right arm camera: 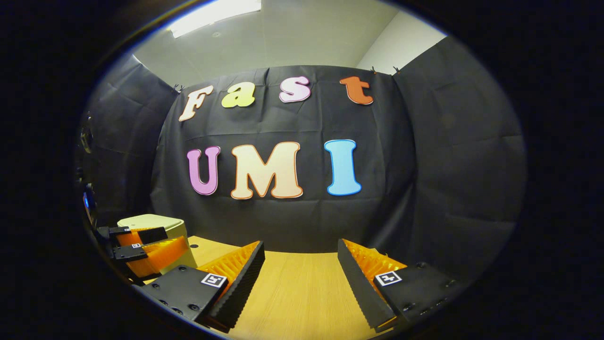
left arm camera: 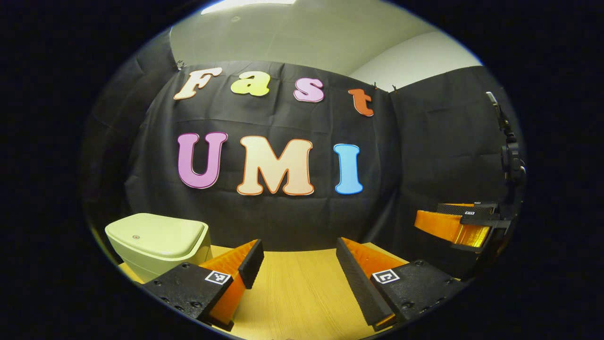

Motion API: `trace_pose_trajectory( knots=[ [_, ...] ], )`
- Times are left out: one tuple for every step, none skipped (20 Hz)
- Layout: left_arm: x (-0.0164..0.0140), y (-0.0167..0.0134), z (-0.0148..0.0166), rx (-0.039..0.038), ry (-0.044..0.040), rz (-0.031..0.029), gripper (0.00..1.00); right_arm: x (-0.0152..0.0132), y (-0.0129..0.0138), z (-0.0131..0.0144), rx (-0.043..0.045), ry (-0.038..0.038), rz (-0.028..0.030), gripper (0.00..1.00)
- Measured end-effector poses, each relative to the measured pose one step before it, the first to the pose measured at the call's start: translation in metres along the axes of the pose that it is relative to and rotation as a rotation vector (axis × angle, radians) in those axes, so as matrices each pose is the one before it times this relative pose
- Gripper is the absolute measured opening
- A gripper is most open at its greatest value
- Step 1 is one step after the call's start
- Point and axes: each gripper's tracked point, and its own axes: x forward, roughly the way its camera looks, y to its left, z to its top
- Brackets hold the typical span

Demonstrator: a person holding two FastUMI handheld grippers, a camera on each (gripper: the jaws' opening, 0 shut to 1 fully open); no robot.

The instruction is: Press the lid of the desktop garbage bin to open it, pick up the crumpled paper on the desktop and throw it into the bin, then pick up the pop can on the desktop and drop it into the bin, and finally close the garbage bin lid.

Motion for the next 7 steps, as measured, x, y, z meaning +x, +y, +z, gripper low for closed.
trace_pose_trajectory(
  knots=[
    [0.0013, -0.00263, -0.00108, -0.00199, 0.0032, -0.0056, 0.93, 0.00006, -0.00143, -0.00002, 0.00825, -0.00009, -0.00008, 0.98],
    [0.00143, -0.00133, -0.00082, 0.00059, 0.00287, -0.00228, 0.93, 0.0006, -0.00122, 0.00112, 0.00268, -0.00216, -0.00311, 0.99],
    [0.00222, -0.00181, -0.0003, 0.00392, 0.00462, -0.00435, 0.93, 0.00091, -0.00319, 0.00045, -0.00311, -0.00292, -0.00488, 0.98],
    [-0.00065, -0.00108, 0.00047, 0.00292, -0.00097, 0.00103, 0.93, 0.00137, -0.00203, 0.0009, -0.0006, -0.00265, -0.0035, 0.98],
    [0.00044, -0.00196, 0.00254, 0.00003, -0.00457, -0.00593, 0.93, 0.00127, -0.00101, 0.00044, 0.00362, -0.00162, -0.00277, 0.98],
    [0.00055, -0.00244, 0.00099, 0.00116, -0.00565, -0.00443, 0.93, 0.00143, 0.00029, 0.00079, 0.00748, -0.0007, -0.00064, 0.98],
    [0.00072, -0.0024, 0.00135, 0.00202, -0.00404, -0.007, 0.92, 0.00026, 0.00239, -0.0014, 0.00675, 0.00561, 0.00668, 0.98]
  ],
)
